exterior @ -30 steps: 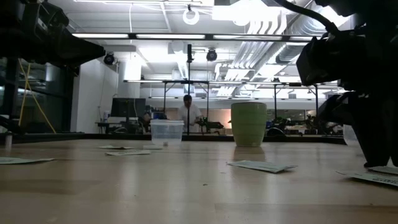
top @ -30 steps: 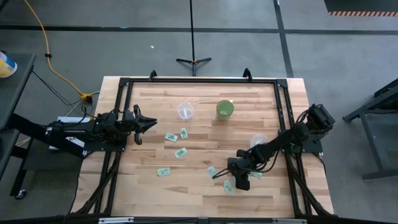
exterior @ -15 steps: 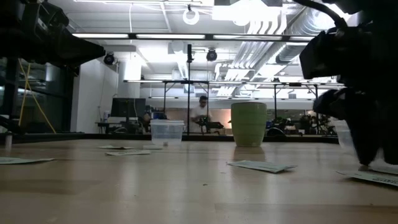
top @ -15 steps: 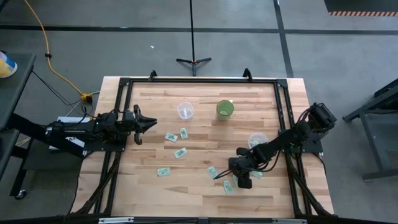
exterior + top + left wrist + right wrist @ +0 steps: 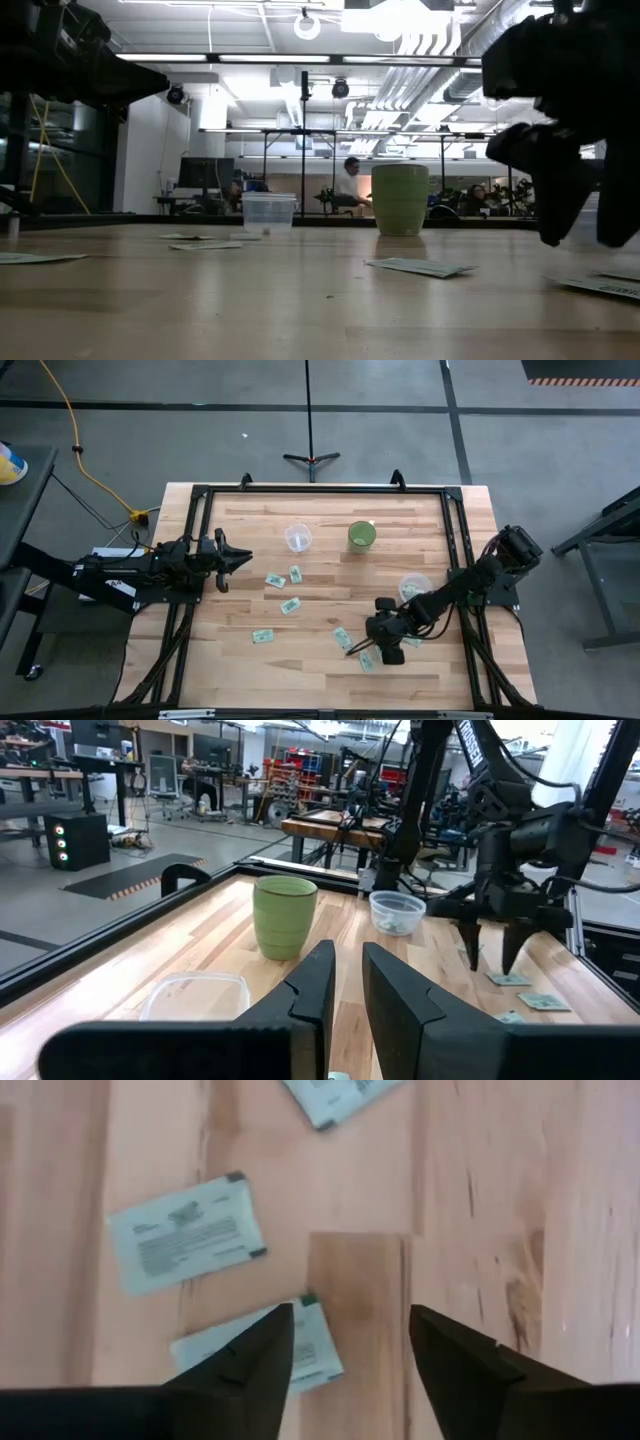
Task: Pick and place items into bin
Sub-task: Put the white sweetener packet into the right transparent bin
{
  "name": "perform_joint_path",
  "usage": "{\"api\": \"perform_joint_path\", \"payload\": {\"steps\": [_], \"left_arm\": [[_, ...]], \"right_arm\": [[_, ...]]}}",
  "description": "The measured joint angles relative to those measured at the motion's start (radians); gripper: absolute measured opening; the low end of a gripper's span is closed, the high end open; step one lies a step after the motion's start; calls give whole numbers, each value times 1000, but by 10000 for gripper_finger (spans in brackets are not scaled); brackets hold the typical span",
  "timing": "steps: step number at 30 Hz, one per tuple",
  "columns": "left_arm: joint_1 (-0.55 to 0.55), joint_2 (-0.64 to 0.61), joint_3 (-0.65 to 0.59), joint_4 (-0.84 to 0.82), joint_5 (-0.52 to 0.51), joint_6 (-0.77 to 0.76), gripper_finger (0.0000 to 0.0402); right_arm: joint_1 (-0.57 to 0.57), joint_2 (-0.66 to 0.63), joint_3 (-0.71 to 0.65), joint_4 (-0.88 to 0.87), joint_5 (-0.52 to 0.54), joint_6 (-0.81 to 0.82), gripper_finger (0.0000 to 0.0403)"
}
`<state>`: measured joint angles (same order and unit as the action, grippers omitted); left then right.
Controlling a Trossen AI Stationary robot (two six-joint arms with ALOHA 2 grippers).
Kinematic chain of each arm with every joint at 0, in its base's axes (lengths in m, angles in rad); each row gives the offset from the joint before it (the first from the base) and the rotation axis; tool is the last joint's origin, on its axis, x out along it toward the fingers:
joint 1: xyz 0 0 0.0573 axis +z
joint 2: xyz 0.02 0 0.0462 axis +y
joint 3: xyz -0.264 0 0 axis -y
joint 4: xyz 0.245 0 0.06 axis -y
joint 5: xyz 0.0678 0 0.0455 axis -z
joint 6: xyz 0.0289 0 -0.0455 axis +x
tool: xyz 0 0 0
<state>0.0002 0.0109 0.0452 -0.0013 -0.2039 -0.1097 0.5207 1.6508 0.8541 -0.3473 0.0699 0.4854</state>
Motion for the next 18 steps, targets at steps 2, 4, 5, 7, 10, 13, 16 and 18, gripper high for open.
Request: {"api": "perform_joint_path", "payload": {"steps": [2,4,5,7,10,13,16,18], "left_arm": [[0,0,0,0,-8,0,92],[0,0,0,0,-21,0,92],[0,0,0,0,-25,0,92],[0,0,0,0,-32,0,92],[0,0,0,0,-34,0,92],[0,0,0,0,-34,0,92],[0,0,0,0,-35,0,92],[0,0,0,0,-34,0,92]], "right_arm": [[13,-1,27,-13,8,-19,209],[30,-2,50,-34,16,-43,217],[40,-2,57,-42,20,-53,220],[58,2,59,-53,29,-62,222],[82,22,58,-84,25,-69,222],[101,43,57,-77,42,-91,223],[107,62,58,-75,51,-112,223],[109,75,58,-78,45,-119,223]]}}
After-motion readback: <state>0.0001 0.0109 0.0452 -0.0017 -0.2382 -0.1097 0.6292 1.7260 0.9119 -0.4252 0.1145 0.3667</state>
